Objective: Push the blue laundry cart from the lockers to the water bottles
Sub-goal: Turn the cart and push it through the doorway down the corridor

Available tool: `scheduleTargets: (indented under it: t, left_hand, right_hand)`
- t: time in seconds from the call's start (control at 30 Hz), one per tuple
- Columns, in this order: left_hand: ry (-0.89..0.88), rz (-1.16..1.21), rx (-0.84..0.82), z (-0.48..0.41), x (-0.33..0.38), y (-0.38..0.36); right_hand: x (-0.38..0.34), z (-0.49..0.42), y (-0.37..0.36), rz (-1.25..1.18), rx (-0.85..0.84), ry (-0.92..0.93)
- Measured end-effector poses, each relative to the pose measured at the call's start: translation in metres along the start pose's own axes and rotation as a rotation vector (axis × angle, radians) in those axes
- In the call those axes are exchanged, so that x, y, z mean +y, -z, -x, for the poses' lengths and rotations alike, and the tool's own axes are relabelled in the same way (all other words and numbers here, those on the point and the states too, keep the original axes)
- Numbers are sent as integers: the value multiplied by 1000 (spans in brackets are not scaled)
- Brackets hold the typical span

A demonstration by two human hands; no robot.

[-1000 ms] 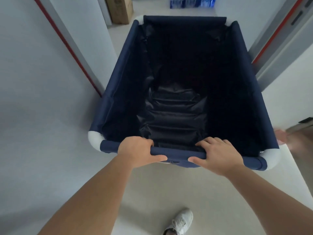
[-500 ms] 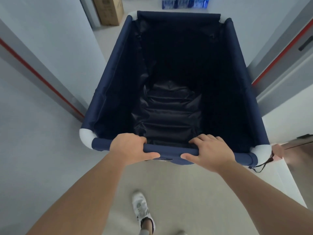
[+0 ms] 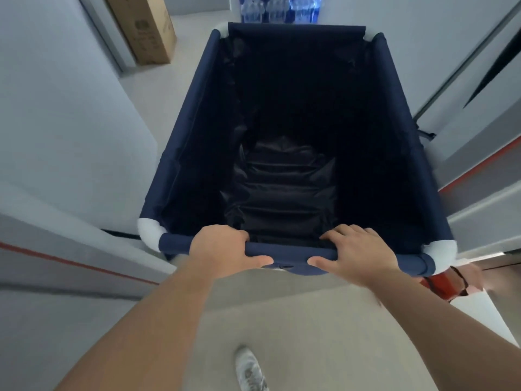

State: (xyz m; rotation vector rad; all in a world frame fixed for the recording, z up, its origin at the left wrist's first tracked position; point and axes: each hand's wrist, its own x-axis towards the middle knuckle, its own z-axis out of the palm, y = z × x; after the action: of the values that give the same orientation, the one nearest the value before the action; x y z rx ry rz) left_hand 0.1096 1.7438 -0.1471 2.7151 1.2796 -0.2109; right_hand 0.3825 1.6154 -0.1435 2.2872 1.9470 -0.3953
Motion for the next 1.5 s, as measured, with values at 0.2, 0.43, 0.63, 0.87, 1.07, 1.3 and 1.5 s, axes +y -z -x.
scheduleTargets:
  t: [0.2,0.43,0.63,0.87,1.07,1.3,1.5]
  left_hand:
    - [-22,-32,-33,-62,-23,12]
    - [-60,-64,-70,-127,-38,30]
    - [-49,-81,-100,-186,-48,42]
    - [-58,-92,-60,-241,-55,52]
    - [-85,-100,-34,-277,-59,60]
    - [-85,-97,-32,-326,-65,67]
    - [-120,-114,-10,-378,-75,74]
  right_hand:
    - [7,-52,15,1,0,-15]
    - [23,-109,30,13,1,-22]
    - [42,-160,47,1,-23,-30]
    - [61,-207,66,-29,-38,-35]
    - [76,-240,75,-35,-38,-41]
    - [97,-283,85,-22,-13,-48]
    - [113,-325,97,-87,-38,-90]
